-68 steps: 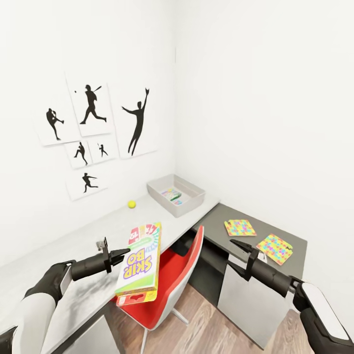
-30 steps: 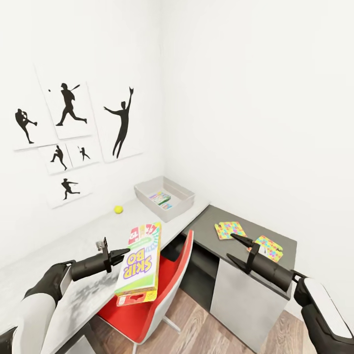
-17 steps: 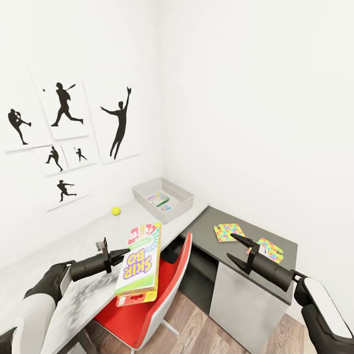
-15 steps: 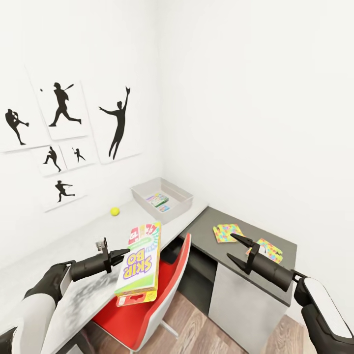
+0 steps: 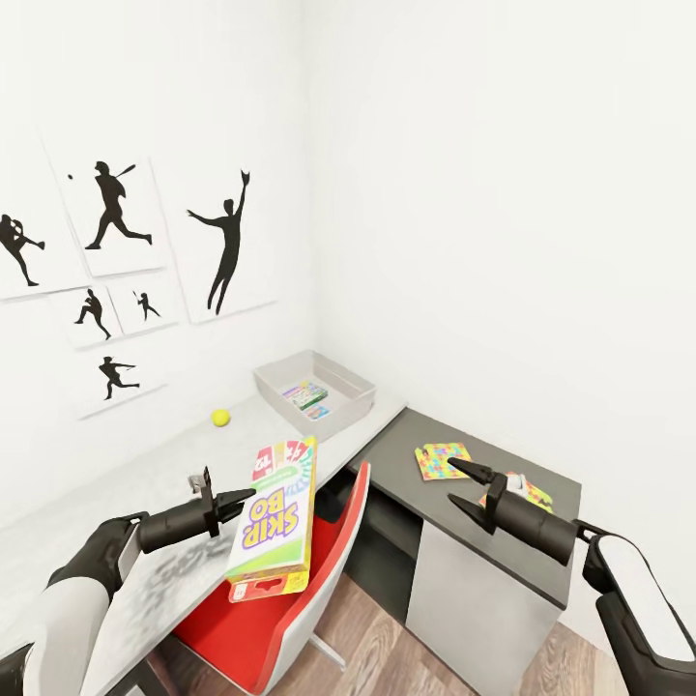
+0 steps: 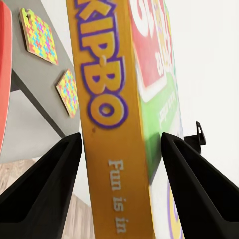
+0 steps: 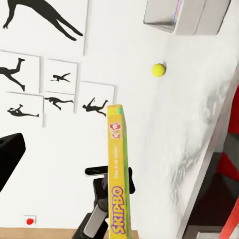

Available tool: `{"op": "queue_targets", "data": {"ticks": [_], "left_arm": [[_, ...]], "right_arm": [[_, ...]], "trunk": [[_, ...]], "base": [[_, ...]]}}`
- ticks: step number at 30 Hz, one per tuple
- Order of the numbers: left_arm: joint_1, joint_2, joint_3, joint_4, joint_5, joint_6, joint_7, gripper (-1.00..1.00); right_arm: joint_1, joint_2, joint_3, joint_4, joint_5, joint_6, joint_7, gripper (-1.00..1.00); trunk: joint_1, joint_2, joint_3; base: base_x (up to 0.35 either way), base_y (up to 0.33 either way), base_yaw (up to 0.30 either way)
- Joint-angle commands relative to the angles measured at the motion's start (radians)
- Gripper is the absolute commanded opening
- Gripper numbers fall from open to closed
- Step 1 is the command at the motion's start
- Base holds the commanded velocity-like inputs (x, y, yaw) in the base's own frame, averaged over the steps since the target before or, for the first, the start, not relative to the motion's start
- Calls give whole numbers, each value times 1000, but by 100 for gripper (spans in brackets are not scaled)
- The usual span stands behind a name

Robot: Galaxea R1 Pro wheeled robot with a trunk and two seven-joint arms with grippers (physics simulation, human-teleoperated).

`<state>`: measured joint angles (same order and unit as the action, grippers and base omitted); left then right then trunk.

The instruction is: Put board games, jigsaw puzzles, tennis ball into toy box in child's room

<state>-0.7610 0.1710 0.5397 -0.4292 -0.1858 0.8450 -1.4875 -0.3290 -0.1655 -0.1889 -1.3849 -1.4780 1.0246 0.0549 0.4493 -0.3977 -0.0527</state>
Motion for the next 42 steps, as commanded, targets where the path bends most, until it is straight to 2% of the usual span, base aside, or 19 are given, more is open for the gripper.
{"op": "queue_targets", "data": {"ticks": [1, 22, 28, 31, 34, 35, 38, 42], "left_arm": [[-1, -1, 6, 0, -11, 9, -6, -100], [-1, -1, 6, 0, -11, 9, -6, -100], [-1, -1, 8, 0, -10, 9, -6, -100], [-1, -1, 7, 0, -9, 9, -5, -100], [-1, -2, 6, 0, -9, 9, -5, -100], [-1, -2, 5, 0, -9, 9, -5, -100], [-1, -1, 6, 0, -9, 9, -5, -100], [-2, 0, 7, 0, -10, 10, -6, -100]], "right_arm": [[-1, 0, -1, -1, 8, 5, 6, 100], [-1, 6, -1, -9, 19, 3, 6, 100], [3, 14, 6, -74, 19, -3, 12, 100], [37, 16, 5, -122, 21, -13, 1, 100], [54, 12, 2, -166, 21, -12, -38, 100], [48, 9, 1, -175, 20, -10, -66, 100], [-19, 6, 1, -188, 15, -6, -154, 100], [-156, 17, 9, -192, 5, -2, -281, 100]], "trunk": [[1, -2, -2], [1, -2, -2], [1, -2, -2], [1, -2, -2], [1, -2, -2], [1, -2, -2], [1, -2, -2], [1, -2, -2]], "base": [[0, 0, 0], [0, 0, 0], [0, 0, 0], [0, 0, 0], [0, 0, 0], [0, 0, 0], [0, 0, 0], [0, 0, 0]]}}
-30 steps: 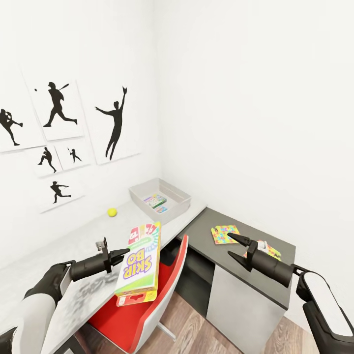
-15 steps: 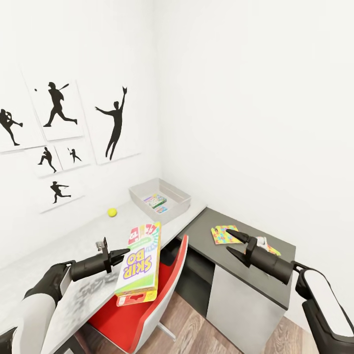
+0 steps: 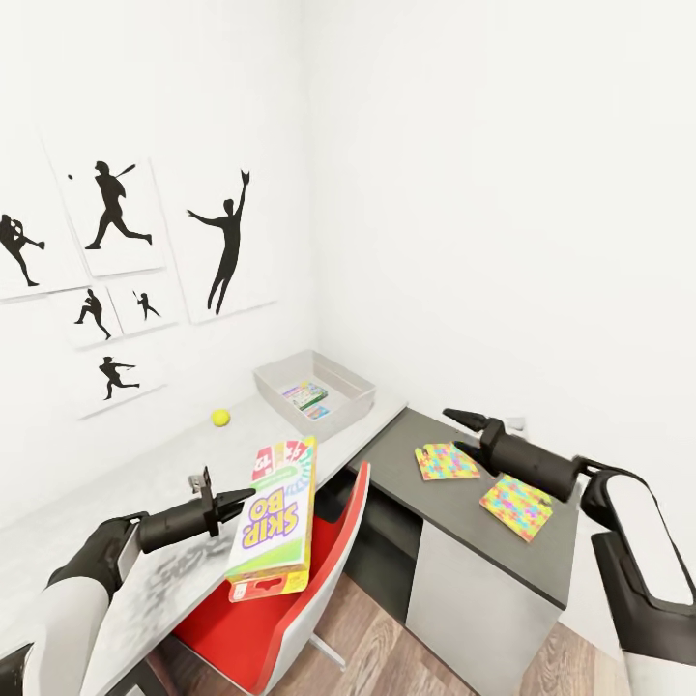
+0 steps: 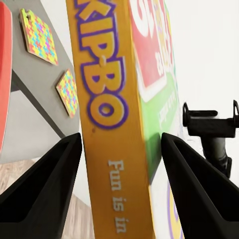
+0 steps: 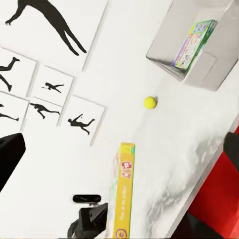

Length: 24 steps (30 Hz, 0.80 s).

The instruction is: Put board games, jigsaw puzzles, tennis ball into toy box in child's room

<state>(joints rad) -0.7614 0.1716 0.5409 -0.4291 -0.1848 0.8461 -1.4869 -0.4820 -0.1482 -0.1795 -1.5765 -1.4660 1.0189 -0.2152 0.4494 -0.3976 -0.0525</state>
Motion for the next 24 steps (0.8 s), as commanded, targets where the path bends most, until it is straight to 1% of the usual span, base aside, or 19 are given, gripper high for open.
{"op": "queue_targets", "data": {"ticks": [1, 2, 3, 5, 8, 11, 12, 14, 16, 20, 24], "left_arm": [[-1, 0, 6, 0, -10, 9, -7, -100], [-1, 0, 6, 0, -10, 10, -6, -100], [-1, 1, 7, 0, -11, 10, -6, -100], [-1, 2, 7, 0, -11, 10, -6, -100], [-1, 3, 7, 0, -12, 10, -6, -100], [-1, 14, 10, 0, -11, 10, -7, -100], [-1, 16, 10, 0, -10, 11, -7, -100], [-2, 29, 12, 0, -8, 13, -8, -100], [-1, 38, 13, 0, -8, 14, -8, -100], [-2, 43, 14, 0, -7, 14, -8, -100], [-2, 43, 14, 0, -6, 12, -7, -100]], "right_arm": [[-45, 3, 5, -1, -10, 4, -36, 100], [-67, 5, 10, 0, -11, 5, -49, 100], [-112, 10, 24, 1, -11, 5, -76, 100], [-203, 19, 68, 8, -11, 5, -147, 100], [-340, 41, 140, 30, -18, 6, -300, 100], [-450, 69, 203, 52, -46, 7, -455, 100], [-464, 72, 211, 54, -54, 8, -475, 100], [-514, 79, 237, 59, -83, 8, -543, 100], [-540, 82, 249, 61, -101, 8, -590, 100], [-553, 88, 255, 62, -112, 8, -616, 100], [-556, 92, 257, 62, -117, 7, -622, 100]], "trunk": [[1, -2, -3], [1, -2, -3], [1, -2, -3], [1, -2, -3], [1, -2, -3], [1, -2, -3], [1, -2, -3], [1, -2, -3], [1, -2, -3], [1, -2, -3], [1, -2, -3]], "base": [[0, 0, 0], [0, 0, 0], [0, 0, 0], [0, 0, 0], [0, 0, 0], [0, 0, 0], [0, 0, 0], [0, 0, 0], [0, 0, 0], [0, 0, 0], [0, 0, 0]]}}
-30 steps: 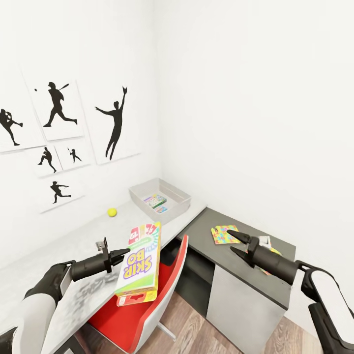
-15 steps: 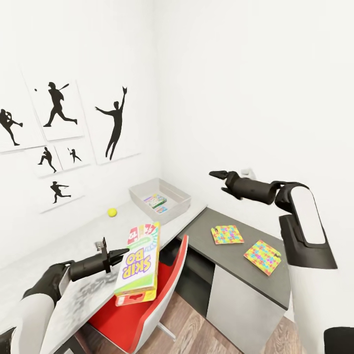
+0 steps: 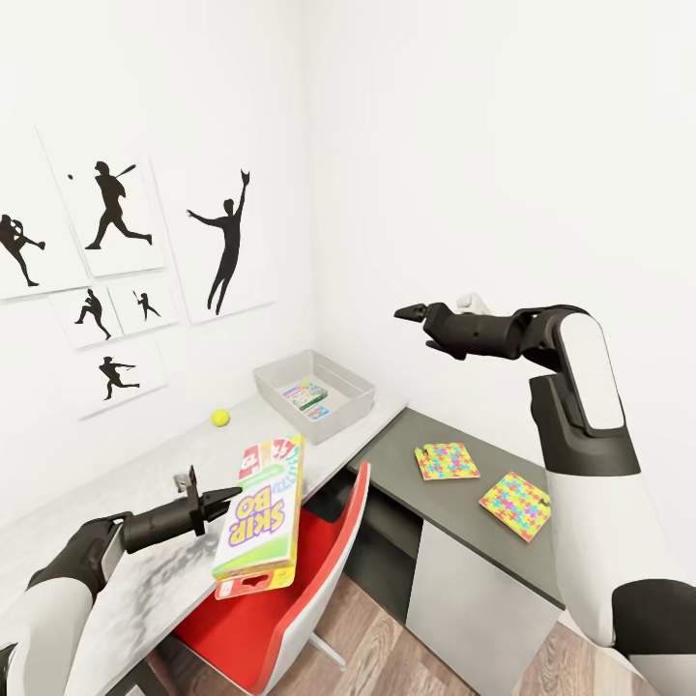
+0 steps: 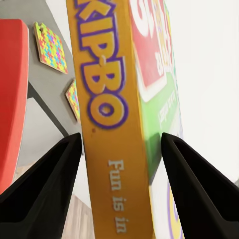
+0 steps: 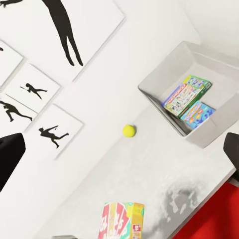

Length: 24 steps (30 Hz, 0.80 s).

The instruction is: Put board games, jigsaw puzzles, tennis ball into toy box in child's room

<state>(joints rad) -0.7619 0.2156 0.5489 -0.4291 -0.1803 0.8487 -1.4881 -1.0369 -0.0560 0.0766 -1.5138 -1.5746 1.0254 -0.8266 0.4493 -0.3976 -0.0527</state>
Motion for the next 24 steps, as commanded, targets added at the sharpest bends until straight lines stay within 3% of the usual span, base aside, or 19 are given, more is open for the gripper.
{"op": "queue_targets", "data": {"ticks": [1, 10, 15, 19, 23, 24], "left_arm": [[-2, -1, 6, 0, -11, 8, -6, -100], [-20, 1, 8, -16, -11, 31, -6, -100], [-168, -1, 1, -93, -21, 165, 9, -100], [-261, -1, -2, -107, -22, 190, 36, -100], [-352, -3, 2, -99, -22, 196, 165, -100], [-369, -5, 4, -97, -19, 197, 223, -100]], "right_arm": [[-1, 0, 1, -1, -11, 1, -11, 100], [-4, 1, 3, -12, -14, 1, -14, 100], [-12, 11, 3, -11, -13, 1, -15, 100], [-23, 44, 11, -10, -10, 2, -18, 100], [-50, 67, 46, -5, -8, 1, -35, 100], [-54, 76, 57, -4, -7, 1, -45, 100]], "trunk": [[1, -2, -2], [1, -2, -2], [1, -2, -2], [1, -2, -2], [1, -2, -2], [1, -2, -2]], "base": [[0, 0, 0], [0, 0, 0], [0, 0, 0], [0, 0, 0], [0, 0, 0], [0, 0, 0]]}}
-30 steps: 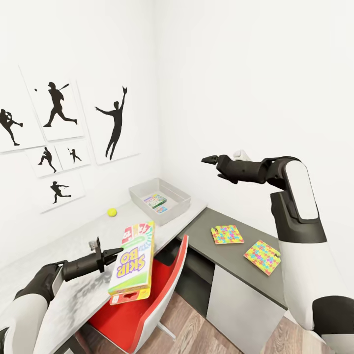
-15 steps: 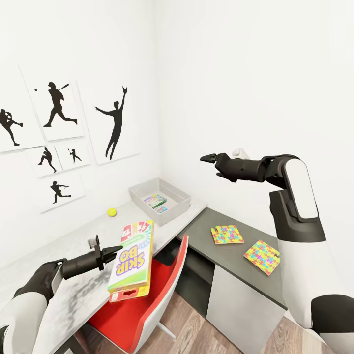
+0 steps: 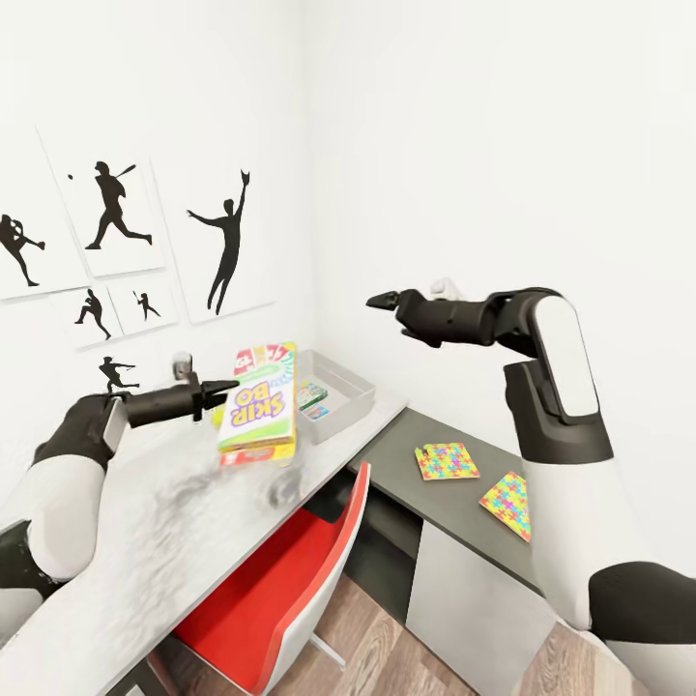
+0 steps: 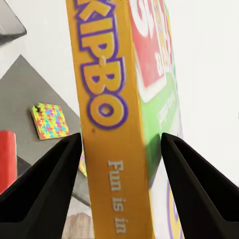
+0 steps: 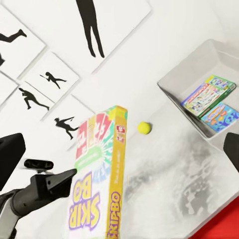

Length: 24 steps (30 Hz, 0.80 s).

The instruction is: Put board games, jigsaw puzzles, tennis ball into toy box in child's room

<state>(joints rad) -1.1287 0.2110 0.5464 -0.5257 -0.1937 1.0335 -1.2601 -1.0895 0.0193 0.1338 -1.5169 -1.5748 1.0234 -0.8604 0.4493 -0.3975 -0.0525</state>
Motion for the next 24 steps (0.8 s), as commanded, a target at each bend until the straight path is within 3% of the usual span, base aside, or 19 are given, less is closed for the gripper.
{"op": "queue_targets", "data": {"ticks": [1, 4, 9, 12, 16, 18, 21, 24], "left_arm": [[-17, -3, 9, 1, -2, 13, 52, -100], [-51, -27, 12, 2, 7, 11, 186, -100], [-107, -81, 14, 4, 23, 0, 348, -100], [-121, -111, 29, 4, 44, -6, 472, -100], [-127, -127, 162, 4, 161, -95, 711, -100], [-127, -130, 204, 4, 203, -124, 797, -100], [-128, -147, 244, 4, 279, -165, 915, -100], [-125, -160, 254, 4, 321, -188, 943, -100]], "right_arm": [[-5, 14, 8, 1, -7, 3, -22, 100], [-27, 49, 21, 9, -7, 3, -79, 100], [-87, 87, 37, 75, -12, 4, -195, 100], [-112, 95, 43, 128, -14, 5, -235, 100], [-159, 92, 57, 163, -13, 17, -262, 100], [-170, 90, 79, 165, -10, 20, -266, 100], [-174, 88, 119, 159, -7, 15, -271, 100], [-174, 87, 126, 159, -7, 18, -279, 100]], "trunk": [[1, -2, -3], [1, -2, -3], [1, -2, -3], [1, -2, -3], [1, -2, -3], [1, -2, -3], [1, -2, -3], [1, -2, -3]], "base": [[0, 0, 0], [0, 0, 0], [0, 0, 0], [0, 0, 0], [0, 0, 0], [0, 0, 0], [0, 0, 0], [0, 0, 0]]}}
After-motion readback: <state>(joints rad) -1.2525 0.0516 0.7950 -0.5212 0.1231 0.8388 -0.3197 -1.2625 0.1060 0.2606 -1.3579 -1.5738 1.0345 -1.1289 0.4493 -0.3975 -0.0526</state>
